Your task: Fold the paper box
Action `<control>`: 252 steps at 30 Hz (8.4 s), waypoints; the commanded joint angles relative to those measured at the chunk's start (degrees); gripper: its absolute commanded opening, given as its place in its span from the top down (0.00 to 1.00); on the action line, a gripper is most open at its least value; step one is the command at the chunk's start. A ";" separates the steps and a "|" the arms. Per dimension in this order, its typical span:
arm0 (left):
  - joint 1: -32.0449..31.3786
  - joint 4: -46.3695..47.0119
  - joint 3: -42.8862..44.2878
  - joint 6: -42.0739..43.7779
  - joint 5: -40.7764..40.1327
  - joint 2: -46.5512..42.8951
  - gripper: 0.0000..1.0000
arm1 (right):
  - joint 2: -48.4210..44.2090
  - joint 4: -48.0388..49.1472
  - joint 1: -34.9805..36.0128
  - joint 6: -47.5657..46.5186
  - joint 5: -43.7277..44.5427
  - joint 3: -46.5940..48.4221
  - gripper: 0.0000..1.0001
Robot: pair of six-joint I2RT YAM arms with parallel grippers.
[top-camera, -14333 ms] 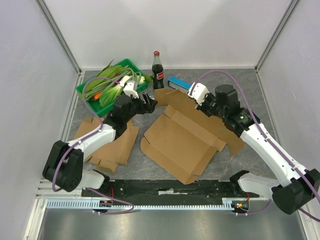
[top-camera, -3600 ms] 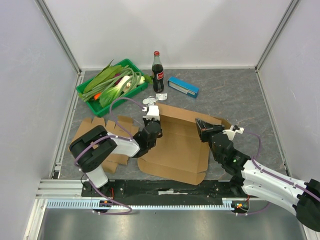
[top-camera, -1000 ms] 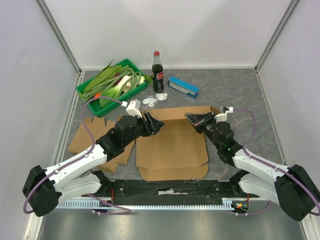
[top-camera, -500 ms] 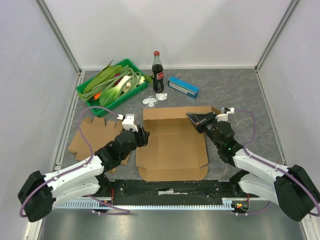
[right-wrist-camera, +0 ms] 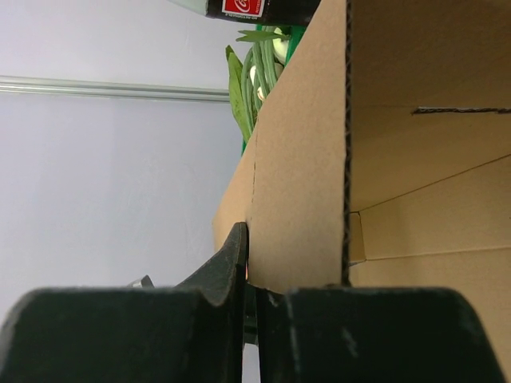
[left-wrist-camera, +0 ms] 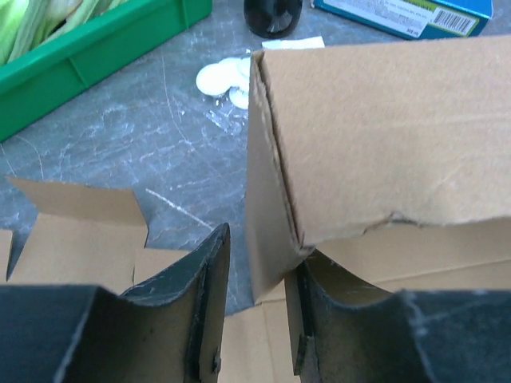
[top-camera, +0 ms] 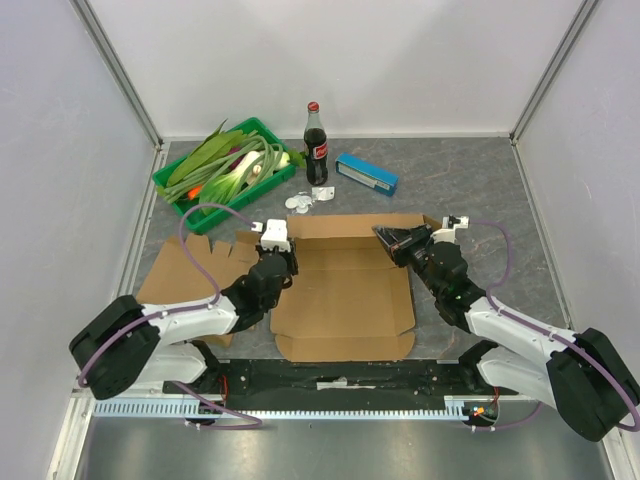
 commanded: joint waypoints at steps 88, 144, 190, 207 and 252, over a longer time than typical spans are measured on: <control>-0.14 3.95 6.28 0.87 -7.40 12.93 0.98 | -5.34 -39.28 -22.13 -54.25 -19.60 10.71 0.71; -0.14 3.77 5.67 -0.01 -6.34 12.40 0.98 | 18.41 -5.90 -3.13 -45.12 -2.17 0.77 0.62; -0.14 2.01 6.72 -0.54 -7.40 14.42 0.98 | -16.39 -50.89 -2.25 -39.91 10.74 1.70 0.86; -0.14 2.10 6.37 0.61 -8.46 12.75 0.98 | 13.54 -80.83 -6.29 -91.68 5.49 60.00 0.46; -0.14 -10.63 7.34 -5.36 -0.82 1.69 0.44 | 23.85 -80.03 -8.41 -96.62 -1.38 58.00 1.00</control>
